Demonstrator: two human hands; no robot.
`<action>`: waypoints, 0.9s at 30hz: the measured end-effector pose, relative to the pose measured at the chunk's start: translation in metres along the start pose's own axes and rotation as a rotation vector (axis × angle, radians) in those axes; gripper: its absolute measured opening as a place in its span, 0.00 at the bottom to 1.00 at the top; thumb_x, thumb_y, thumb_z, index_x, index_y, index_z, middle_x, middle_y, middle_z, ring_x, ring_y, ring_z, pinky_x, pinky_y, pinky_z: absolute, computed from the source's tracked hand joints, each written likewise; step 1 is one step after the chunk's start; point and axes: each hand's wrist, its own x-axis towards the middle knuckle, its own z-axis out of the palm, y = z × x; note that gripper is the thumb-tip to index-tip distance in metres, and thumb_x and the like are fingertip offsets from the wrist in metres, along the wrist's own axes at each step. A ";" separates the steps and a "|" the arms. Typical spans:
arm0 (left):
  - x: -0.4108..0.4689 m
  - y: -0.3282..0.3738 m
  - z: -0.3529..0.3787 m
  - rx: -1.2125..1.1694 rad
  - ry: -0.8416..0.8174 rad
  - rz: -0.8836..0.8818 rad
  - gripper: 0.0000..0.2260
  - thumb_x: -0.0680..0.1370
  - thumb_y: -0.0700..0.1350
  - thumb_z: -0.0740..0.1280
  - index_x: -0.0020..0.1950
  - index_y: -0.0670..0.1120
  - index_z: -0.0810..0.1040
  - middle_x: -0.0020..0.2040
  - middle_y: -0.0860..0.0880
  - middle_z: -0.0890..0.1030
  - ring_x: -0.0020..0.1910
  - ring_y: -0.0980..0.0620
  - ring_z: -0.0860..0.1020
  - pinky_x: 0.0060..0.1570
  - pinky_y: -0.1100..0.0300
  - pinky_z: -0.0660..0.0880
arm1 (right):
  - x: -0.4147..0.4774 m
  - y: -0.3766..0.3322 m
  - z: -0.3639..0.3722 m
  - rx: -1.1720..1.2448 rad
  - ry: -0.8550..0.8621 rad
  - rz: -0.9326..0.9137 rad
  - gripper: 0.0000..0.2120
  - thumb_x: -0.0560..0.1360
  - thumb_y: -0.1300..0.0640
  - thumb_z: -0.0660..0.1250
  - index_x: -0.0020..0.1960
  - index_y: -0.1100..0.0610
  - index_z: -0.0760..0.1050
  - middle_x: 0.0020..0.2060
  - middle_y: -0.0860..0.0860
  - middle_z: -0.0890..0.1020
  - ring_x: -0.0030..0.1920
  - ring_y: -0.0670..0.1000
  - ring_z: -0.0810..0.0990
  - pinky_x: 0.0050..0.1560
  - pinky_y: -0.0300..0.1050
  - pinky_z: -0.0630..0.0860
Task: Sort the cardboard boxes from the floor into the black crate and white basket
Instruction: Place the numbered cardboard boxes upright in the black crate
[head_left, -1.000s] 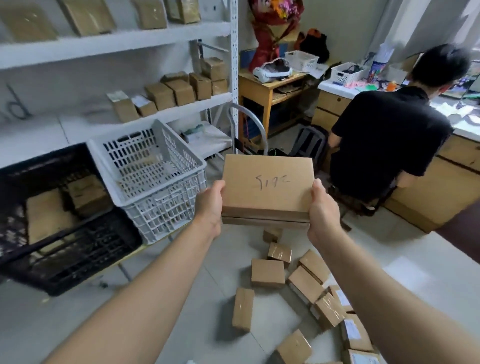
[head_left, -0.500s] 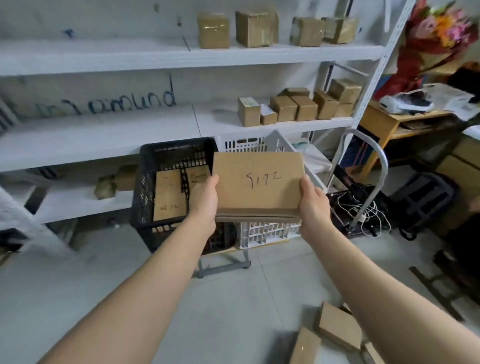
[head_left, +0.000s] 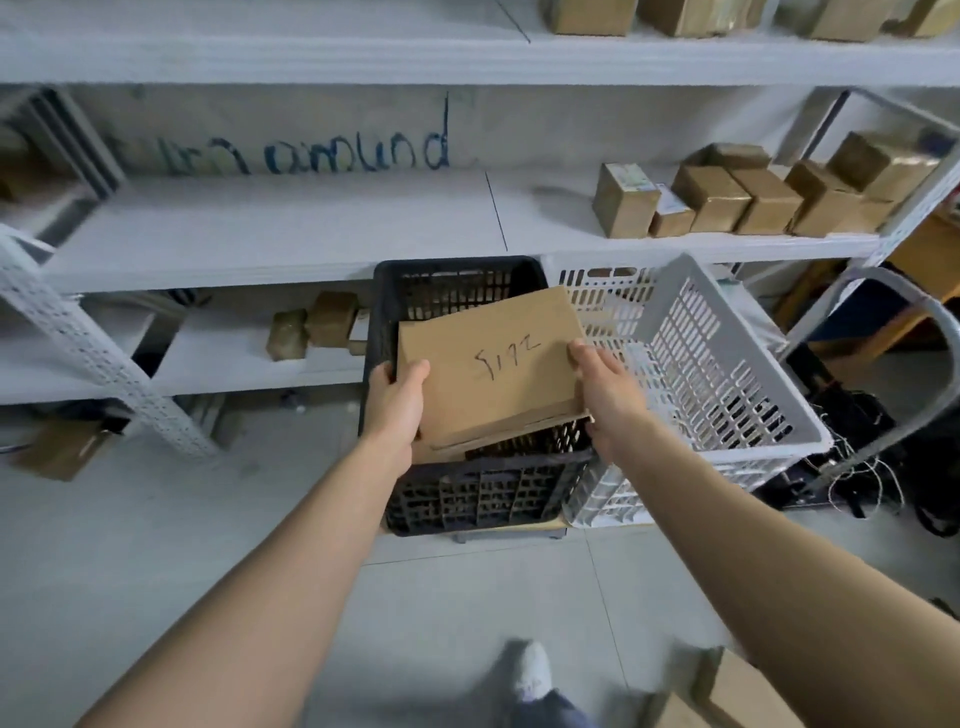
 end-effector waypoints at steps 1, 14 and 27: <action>0.009 -0.002 0.001 0.025 0.014 0.001 0.25 0.78 0.56 0.63 0.72 0.53 0.60 0.66 0.46 0.73 0.58 0.44 0.74 0.57 0.45 0.73 | 0.011 -0.001 0.004 0.000 -0.028 0.025 0.12 0.77 0.45 0.62 0.56 0.48 0.75 0.46 0.44 0.77 0.46 0.45 0.74 0.37 0.43 0.68; 0.107 -0.005 0.039 0.226 0.025 -0.156 0.28 0.74 0.57 0.68 0.68 0.46 0.65 0.64 0.43 0.73 0.57 0.41 0.76 0.48 0.40 0.79 | 0.154 -0.005 0.033 -0.163 -0.071 0.100 0.23 0.69 0.43 0.70 0.56 0.55 0.69 0.47 0.51 0.76 0.47 0.50 0.76 0.39 0.45 0.72; 0.148 -0.056 0.069 0.265 -0.273 -0.566 0.18 0.76 0.57 0.66 0.62 0.51 0.72 0.59 0.49 0.76 0.54 0.48 0.75 0.56 0.45 0.76 | 0.202 0.055 0.066 -0.237 -0.069 0.126 0.33 0.73 0.50 0.69 0.73 0.51 0.58 0.67 0.53 0.67 0.60 0.56 0.72 0.59 0.53 0.75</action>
